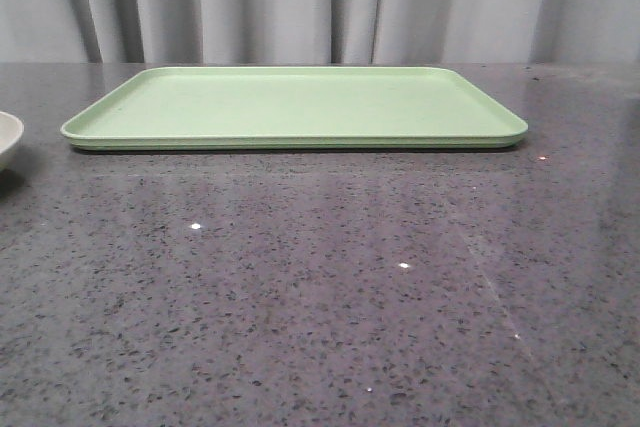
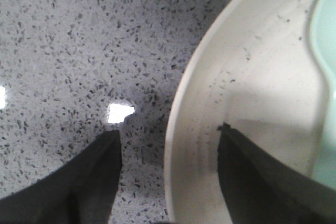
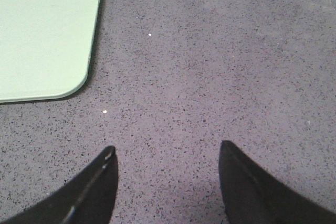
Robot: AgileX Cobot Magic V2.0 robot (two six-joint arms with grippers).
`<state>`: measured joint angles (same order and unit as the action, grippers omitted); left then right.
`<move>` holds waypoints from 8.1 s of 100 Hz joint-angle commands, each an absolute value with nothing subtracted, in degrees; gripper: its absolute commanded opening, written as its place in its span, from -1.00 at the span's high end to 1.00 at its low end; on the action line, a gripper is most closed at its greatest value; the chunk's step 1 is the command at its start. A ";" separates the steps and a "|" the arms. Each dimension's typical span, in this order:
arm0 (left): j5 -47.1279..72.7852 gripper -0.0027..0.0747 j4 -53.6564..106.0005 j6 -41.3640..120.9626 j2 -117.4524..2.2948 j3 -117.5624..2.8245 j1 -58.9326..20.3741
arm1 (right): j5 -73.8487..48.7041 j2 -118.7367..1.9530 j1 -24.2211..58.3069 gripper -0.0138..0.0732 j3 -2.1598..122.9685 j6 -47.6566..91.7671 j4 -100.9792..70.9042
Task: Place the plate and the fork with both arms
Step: 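Grasp the cream plate rim with the left gripper, then lift the plate with the left gripper and carry it over the tray, then lower the plate onto the tray, open and raise the left gripper, then move the right gripper over the plate and lower onto the yellow fork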
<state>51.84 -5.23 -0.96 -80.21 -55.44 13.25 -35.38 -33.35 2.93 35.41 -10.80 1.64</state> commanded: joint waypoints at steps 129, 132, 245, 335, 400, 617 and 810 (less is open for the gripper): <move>52.32 0.98 3.33 0.32 -72.07 -57.20 13.52 | -31.24 -34.00 2.57 -0.32 37.49 -10.15 2.72; 52.62 0.98 3.93 0.32 -71.47 -57.20 13.52 | -31.24 -34.00 2.57 -0.32 37.49 -10.15 2.72; 48.39 0.99 29.20 7.71 -76.67 -70.54 2.57 | -31.30 -34.00 2.57 -0.32 37.39 -10.15 2.72; 39.11 0.99 31.02 -5.36 -104.86 -93.51 -16.57 | -31.74 -34.00 2.57 -0.32 37.39 -10.15 2.72; 37.53 0.97 30.91 -5.55 -107.47 -93.29 -16.29 | -31.74 -34.00 2.57 -0.32 37.39 -10.15 2.72; 36.18 0.34 -1.39 -10.85 -46.97 -49.17 -16.22 | -51.12 -74.02 21.47 -0.32 80.33 -10.09 1.96; 36.06 0.34 -0.74 -10.85 -37.89 -40.62 -16.22 | -69.34 -124.45 28.33 -0.32 127.79 -23.69 -1.91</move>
